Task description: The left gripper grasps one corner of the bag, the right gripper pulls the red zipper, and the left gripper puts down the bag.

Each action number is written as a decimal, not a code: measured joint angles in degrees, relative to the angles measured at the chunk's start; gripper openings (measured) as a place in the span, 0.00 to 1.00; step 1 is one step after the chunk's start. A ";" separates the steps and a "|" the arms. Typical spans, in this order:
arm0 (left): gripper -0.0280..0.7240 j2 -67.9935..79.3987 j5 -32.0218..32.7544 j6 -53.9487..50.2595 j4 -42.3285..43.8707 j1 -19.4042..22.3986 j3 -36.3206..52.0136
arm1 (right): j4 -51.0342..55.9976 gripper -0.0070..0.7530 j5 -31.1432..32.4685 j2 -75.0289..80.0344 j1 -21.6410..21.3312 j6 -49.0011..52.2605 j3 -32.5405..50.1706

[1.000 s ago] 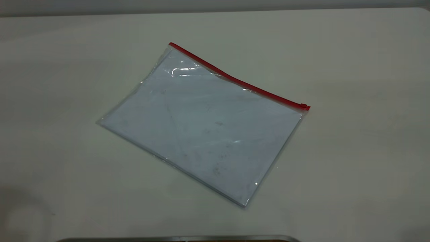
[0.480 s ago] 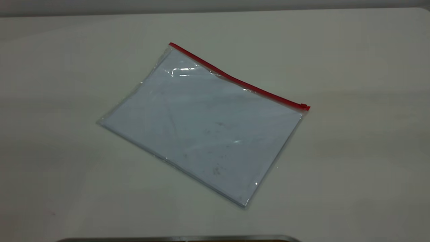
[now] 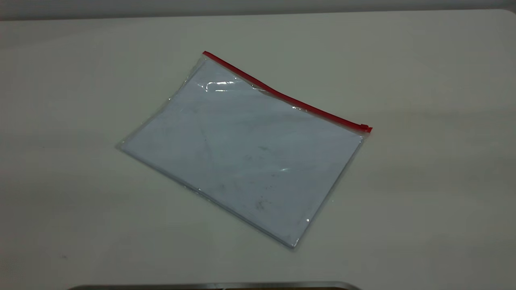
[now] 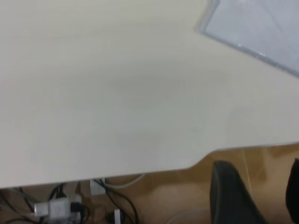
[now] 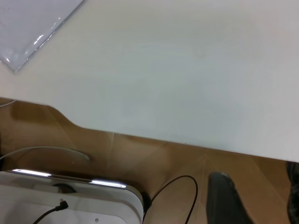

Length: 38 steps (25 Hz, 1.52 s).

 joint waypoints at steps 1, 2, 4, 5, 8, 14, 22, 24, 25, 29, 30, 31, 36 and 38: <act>0.52 -0.68 0.07 -0.05 0.00 0.00 0.00 | 0.00 0.50 0.00 0.00 0.00 0.00 0.00; 0.52 -1.29 0.07 -0.12 0.00 0.00 0.00 | 0.00 0.50 0.00 0.00 0.00 0.00 0.00; 0.52 -2.08 0.30 -0.23 0.00 0.00 0.00 | 0.00 0.50 0.00 -0.24 0.00 0.00 0.00; 0.52 -2.24 0.29 -0.23 0.00 0.00 0.00 | 0.00 0.50 0.00 -0.85 -0.06 0.00 0.00; 0.52 -2.28 0.36 -0.34 0.00 0.00 0.00 | 0.24 0.50 -0.02 -5.13 -1.69 0.00 0.00; 0.52 -2.46 0.49 -0.34 0.00 0.00 0.00 | 0.24 0.50 0.36 -20.58 -3.99 0.00 0.00; 0.52 -9.88 0.80 -0.34 -0.05 0.00 0.00 | 0.13 0.50 1.38 -29.17 -4.05 0.01 0.00; 0.52 -10.73 1.34 -0.34 -0.12 0.00 -0.06 | 0.12 0.50 1.38 -29.17 -4.05 0.01 0.00; 0.52 -10.77 1.38 -0.34 -0.17 0.00 -0.06 | 0.06 0.50 1.38 -29.17 -4.05 0.01 0.00; 0.52 -10.77 1.38 -0.34 -0.17 0.00 -0.06 | 0.07 0.50 1.38 -29.17 -4.05 0.01 0.00; 0.52 -10.77 1.38 -0.34 -0.17 0.00 -0.06 | 0.07 0.50 1.38 -29.17 -4.05 0.01 0.00; 0.52 -10.77 1.38 -0.34 -0.17 0.00 -0.06 | 0.07 0.50 1.38 -29.17 -4.05 0.01 0.00; 0.52 -10.77 1.38 -0.34 -0.17 0.00 -0.06 | 0.07 0.50 1.38 -29.17 -4.10 0.01 0.00; 0.52 -10.77 1.38 -0.34 -0.17 0.00 -0.06 | 0.07 0.50 1.38 -29.17 -4.10 0.01 0.00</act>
